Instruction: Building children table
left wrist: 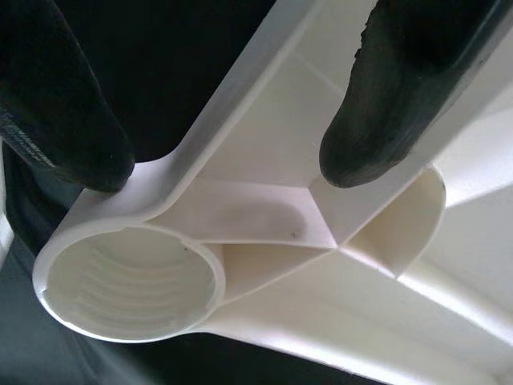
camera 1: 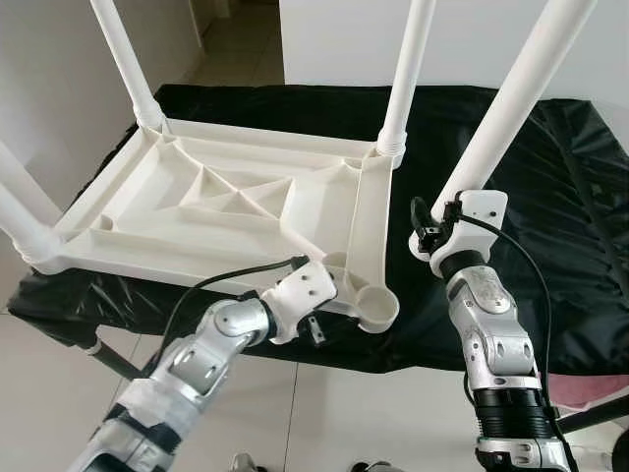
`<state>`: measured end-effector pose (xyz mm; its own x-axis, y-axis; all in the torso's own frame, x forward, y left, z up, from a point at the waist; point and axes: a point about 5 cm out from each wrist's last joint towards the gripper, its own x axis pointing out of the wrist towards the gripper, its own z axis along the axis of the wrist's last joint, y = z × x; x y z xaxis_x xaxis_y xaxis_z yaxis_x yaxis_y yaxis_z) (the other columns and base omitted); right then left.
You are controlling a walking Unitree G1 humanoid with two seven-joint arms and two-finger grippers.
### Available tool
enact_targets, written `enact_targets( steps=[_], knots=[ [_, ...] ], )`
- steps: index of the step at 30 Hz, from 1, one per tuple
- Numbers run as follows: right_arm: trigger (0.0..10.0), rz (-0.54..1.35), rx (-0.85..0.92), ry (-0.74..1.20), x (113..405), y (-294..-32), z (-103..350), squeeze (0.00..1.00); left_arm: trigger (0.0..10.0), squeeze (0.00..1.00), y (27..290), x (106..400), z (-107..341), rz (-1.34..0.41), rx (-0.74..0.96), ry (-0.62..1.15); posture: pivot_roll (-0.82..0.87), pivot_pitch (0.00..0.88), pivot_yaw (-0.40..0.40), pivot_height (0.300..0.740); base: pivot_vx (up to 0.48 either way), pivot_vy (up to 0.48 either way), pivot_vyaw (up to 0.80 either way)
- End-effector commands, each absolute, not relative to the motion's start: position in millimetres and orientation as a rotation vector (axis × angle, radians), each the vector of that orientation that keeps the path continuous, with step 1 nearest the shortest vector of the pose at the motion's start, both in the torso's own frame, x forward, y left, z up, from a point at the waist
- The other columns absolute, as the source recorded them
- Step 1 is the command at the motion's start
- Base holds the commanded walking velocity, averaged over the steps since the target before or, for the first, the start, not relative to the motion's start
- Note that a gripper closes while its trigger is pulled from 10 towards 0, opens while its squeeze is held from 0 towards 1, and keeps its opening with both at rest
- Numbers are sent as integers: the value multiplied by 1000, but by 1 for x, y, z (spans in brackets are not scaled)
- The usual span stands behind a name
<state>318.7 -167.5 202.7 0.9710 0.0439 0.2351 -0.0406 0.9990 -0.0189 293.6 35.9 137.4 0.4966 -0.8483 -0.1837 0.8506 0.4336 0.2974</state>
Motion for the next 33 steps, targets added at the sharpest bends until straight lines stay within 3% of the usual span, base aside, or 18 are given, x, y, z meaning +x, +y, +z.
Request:
enact_targets(
  steps=[1,8,12,18,26,33],
  knots=[
    [10000,42,-14,-253,316,-167,204,0,10000,0,32,294,136,-1039,390,-1,-42,105,50,740,0,0,0],
    [10000,41,-7,-253,314,-167,203,0,10000,0,-2,300,140,-1002,347,-22,-47,102,53,740,0,0,0],
    [10000,43,-6,-246,311,-166,200,0,10000,0,-5,302,142,-981,344,-33,-55,103,60,740,0,0,0],
    [10000,40,-10,-226,304,-166,191,0,10000,0,10,305,144,-962,302,-29,-53,108,65,740,0,0,0],
    [10000,90,-15,-184,296,-154,177,0,10000,0,42,288,167,-1065,101,-29,-26,123,60,740,0,0,0],
    [10000,164,-25,-185,295,-145,174,0,10000,0,52,273,163,-1049,107,-13,-12,127,45,740,0,0,0]
  ],
)
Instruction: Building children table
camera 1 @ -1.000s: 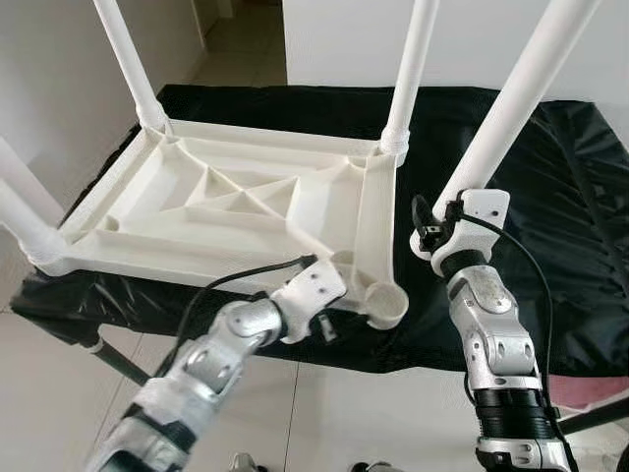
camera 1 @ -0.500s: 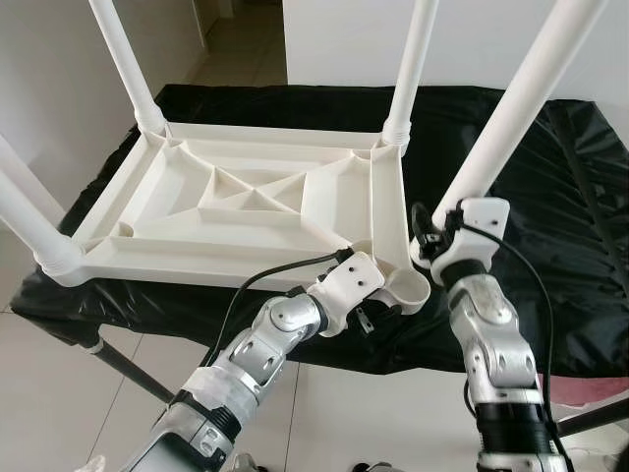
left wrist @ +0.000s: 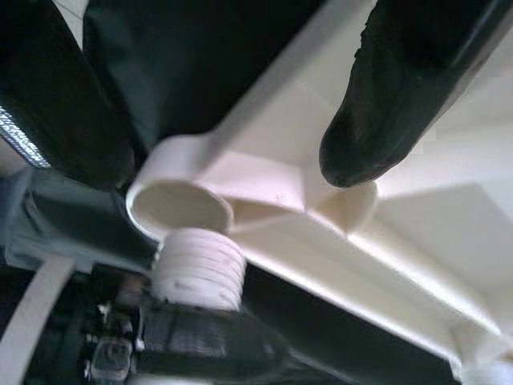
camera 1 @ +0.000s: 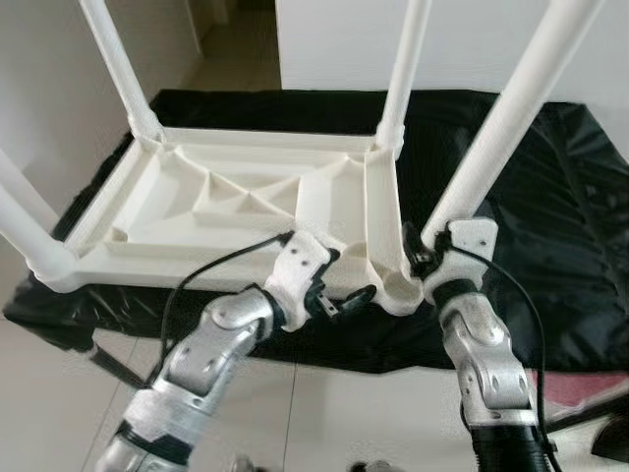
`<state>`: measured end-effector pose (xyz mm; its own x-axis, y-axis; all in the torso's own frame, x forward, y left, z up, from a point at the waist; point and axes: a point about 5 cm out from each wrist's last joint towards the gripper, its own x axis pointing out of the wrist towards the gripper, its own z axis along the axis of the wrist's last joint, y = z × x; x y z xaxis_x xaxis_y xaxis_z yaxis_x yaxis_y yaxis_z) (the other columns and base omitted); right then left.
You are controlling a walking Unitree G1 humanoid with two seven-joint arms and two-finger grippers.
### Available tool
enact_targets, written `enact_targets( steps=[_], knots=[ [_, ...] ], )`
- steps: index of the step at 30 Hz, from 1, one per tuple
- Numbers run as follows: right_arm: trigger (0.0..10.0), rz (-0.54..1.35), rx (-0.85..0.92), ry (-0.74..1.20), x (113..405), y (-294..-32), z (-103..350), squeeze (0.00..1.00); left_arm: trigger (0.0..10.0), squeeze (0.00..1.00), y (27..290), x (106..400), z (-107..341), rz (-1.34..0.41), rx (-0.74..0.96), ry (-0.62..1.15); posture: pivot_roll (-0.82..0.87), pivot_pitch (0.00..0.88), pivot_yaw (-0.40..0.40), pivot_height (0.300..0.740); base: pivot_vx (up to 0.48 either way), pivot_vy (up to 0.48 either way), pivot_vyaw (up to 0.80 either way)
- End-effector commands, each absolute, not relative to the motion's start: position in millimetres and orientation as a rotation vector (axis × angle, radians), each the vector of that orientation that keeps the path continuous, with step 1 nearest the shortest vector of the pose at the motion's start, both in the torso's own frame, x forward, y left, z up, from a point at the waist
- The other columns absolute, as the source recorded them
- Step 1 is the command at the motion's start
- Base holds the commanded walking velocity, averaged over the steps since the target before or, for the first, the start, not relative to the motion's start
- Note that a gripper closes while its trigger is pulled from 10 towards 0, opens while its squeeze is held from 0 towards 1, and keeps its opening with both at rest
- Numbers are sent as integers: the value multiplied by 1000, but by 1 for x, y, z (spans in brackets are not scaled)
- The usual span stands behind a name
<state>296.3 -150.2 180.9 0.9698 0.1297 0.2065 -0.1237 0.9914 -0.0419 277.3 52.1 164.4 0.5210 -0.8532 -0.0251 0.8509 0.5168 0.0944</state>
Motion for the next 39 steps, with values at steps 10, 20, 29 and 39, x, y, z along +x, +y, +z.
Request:
enact_targets(
  steps=[10,20,29,39],
  knots=[
    [10000,231,-82,-81,284,-144,142,0,10000,0,59,257,161,-989,25,89,-2,142,24,740,0,0,0],
    [10000,274,-115,-70,280,-148,135,0,10000,0,66,255,163,-969,13,119,-3,135,19,740,0,0,0],
    [10000,337,-183,-99,277,-151,132,0,10000,0,65,251,162,-976,10,133,-5,125,21,740,0,0,0],
    [10000,433,-239,-97,271,-148,123,0,10000,0,70,250,165,-976,30,127,7,126,27,740,0,0,0]
  ],
)
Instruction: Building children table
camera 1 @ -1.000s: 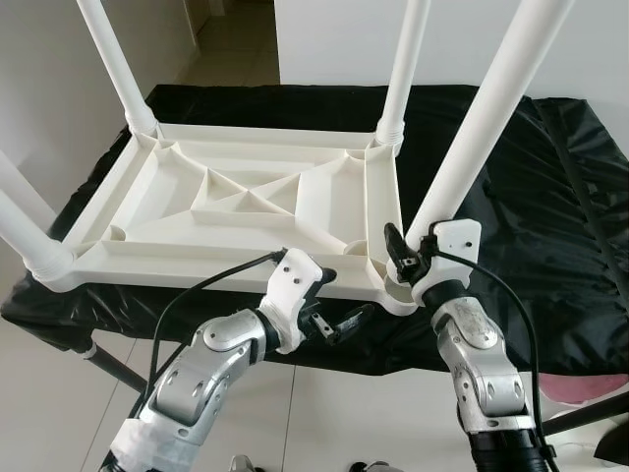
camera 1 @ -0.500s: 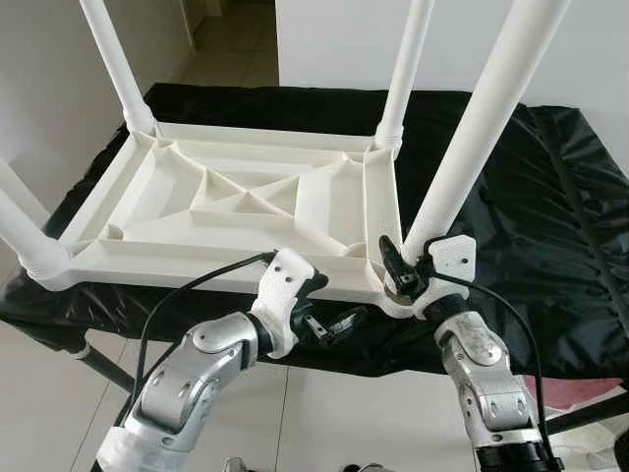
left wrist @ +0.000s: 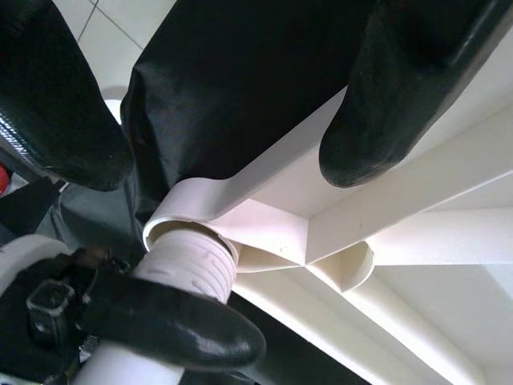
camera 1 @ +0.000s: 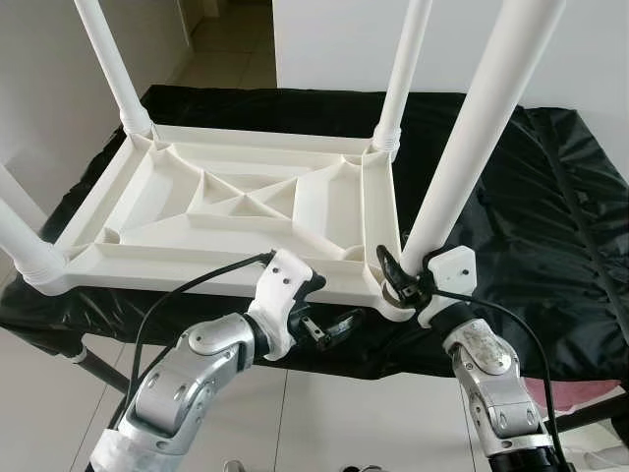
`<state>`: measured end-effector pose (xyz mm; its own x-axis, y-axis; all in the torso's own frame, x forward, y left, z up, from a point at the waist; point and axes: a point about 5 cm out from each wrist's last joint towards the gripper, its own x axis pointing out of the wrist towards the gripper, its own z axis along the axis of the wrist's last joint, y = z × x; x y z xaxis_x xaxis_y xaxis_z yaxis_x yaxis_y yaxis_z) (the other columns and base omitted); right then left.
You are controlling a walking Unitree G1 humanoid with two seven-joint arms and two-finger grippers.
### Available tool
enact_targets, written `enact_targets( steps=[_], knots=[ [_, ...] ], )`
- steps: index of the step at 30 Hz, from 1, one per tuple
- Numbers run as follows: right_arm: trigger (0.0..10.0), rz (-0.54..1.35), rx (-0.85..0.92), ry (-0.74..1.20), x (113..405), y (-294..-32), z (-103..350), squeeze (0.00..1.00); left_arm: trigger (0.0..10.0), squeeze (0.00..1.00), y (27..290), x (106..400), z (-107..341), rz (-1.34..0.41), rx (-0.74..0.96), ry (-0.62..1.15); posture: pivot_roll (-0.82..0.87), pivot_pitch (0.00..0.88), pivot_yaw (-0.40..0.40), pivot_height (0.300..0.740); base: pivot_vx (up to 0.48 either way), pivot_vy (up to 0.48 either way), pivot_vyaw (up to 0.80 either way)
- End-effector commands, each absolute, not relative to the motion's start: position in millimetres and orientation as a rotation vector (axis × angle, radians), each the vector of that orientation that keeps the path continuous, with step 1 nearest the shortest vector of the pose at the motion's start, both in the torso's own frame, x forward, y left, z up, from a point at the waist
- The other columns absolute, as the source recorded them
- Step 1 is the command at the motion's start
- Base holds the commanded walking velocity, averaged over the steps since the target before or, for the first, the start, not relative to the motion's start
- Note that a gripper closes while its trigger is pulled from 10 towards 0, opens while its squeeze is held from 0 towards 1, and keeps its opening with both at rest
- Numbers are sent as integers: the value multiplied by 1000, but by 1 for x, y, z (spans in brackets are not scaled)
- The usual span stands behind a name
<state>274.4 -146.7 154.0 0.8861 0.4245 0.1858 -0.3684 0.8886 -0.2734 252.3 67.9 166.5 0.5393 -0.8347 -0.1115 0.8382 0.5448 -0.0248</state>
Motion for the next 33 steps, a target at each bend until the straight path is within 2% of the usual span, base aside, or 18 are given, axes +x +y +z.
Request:
enact_targets(
  steps=[1,18,22,33],
  knots=[
    [10000,433,-239,-97,271,-148,123,0,10000,0,70,250,165,-976,30,127,7,126,27,740,0,0,0],
    [10000,492,-227,-103,271,-147,120,0,10000,0,69,251,167,-973,39,114,7,132,24,740,0,0,0],
    [10000,448,-140,-83,276,-150,120,0,10000,0,70,251,168,-964,36,110,12,130,22,740,0,0,0],
    [10000,418,-37,-50,280,-148,118,0,10000,0,70,250,167,-961,39,113,18,137,19,740,0,0,0]
  ],
)
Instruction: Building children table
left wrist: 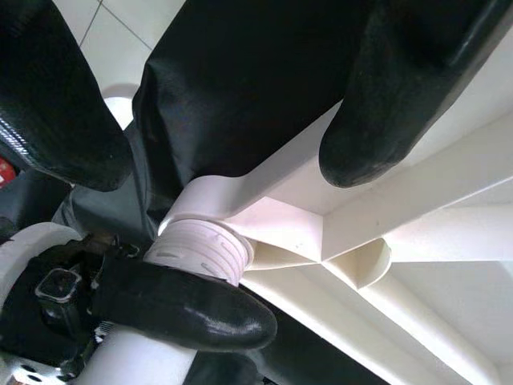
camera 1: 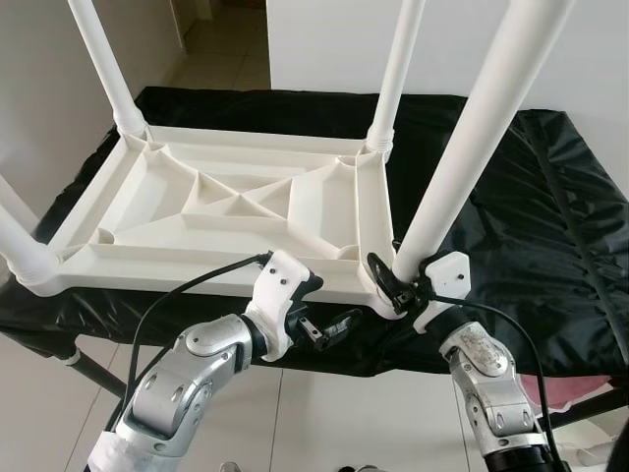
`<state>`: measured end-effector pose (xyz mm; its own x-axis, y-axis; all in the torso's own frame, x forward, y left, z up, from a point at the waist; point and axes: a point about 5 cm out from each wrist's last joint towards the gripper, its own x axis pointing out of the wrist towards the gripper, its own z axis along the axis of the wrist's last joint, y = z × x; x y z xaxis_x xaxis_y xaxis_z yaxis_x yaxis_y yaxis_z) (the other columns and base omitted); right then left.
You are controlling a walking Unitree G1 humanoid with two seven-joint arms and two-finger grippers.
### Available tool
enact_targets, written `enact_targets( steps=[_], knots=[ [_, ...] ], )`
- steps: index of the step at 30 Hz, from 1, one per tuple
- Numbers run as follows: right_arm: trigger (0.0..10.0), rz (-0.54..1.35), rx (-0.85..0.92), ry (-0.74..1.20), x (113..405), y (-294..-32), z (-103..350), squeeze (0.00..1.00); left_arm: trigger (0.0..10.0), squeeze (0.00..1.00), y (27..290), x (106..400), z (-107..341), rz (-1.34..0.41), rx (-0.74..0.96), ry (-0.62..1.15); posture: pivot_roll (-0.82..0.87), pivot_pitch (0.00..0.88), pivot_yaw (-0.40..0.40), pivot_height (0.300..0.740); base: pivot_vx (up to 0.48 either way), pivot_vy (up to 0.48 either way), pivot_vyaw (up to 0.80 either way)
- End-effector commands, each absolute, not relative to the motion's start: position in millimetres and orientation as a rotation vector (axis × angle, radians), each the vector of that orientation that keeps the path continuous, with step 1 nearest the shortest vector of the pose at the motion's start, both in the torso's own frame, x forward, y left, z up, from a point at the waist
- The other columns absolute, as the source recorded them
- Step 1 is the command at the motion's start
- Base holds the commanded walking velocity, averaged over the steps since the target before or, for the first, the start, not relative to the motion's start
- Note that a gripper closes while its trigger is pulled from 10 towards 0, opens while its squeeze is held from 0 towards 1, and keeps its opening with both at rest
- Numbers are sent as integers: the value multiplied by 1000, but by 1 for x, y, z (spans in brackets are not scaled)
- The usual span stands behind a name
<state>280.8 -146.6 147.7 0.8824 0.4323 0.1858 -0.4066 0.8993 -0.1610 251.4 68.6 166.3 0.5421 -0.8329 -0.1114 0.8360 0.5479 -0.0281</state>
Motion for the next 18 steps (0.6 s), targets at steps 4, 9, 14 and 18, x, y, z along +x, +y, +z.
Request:
enact_targets(
  steps=[4,9,14,18],
  knots=[
    [10000,398,-7,-34,282,-149,118,0,10000,0,70,250,168,-962,33,113,19,137,19,740,0,0,0],
    [10000,389,18,-26,283,-148,118,0,10000,0,70,250,168,-963,38,112,17,136,21,740,0,0,0],
    [10000,383,48,-15,283,-145,118,0,10000,0,70,250,168,-966,38,112,18,138,22,740,0,0,0],
    [10000,380,74,-2,283,-144,117,0,10000,0,70,250,168,-967,39,114,19,137,22,740,0,0,0]
  ],
)
